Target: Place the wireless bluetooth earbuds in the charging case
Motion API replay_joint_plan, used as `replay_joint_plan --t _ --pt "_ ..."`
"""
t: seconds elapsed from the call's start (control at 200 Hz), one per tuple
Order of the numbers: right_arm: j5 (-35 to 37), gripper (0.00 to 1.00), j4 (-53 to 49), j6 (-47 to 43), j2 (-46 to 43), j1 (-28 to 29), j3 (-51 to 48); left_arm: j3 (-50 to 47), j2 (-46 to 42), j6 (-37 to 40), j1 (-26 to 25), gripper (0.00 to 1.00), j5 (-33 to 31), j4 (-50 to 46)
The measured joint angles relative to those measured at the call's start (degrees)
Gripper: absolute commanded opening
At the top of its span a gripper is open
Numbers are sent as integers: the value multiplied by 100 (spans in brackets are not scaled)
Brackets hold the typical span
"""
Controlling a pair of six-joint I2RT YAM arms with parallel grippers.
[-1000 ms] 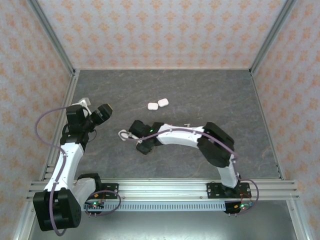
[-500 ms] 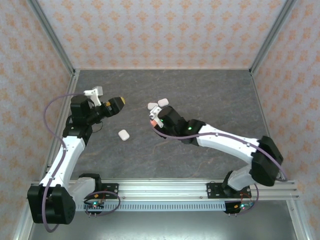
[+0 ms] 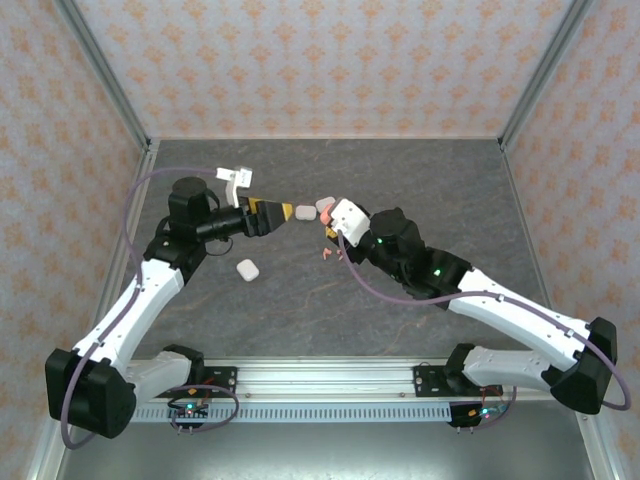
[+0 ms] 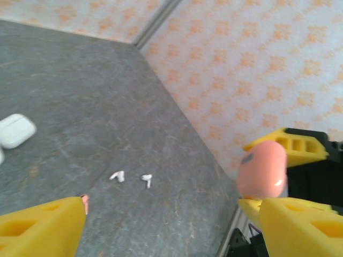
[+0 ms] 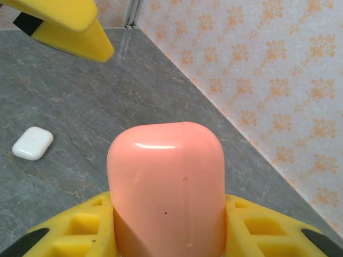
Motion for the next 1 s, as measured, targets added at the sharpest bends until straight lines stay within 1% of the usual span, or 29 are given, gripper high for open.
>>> replay_joint_plan --t 0.39,0.535,0.646,0.911,1.001 --pt "-70 39 9 -380 188 -2 2 328 387 177 -916 85 83 138" --pt "-133 39 11 -389 214 0 4 439 595 262 -1158 82 85 136" --pt "-157 39 11 -400 214 -2 4 498 730 308 -1235 78 101 136" --pt "-260 40 13 -400 214 0 4 688 1021 433 -1296 60 168 24" --pt "-262 40 13 -400 214 0 4 796 1123 557 -1370 56 243 -114"
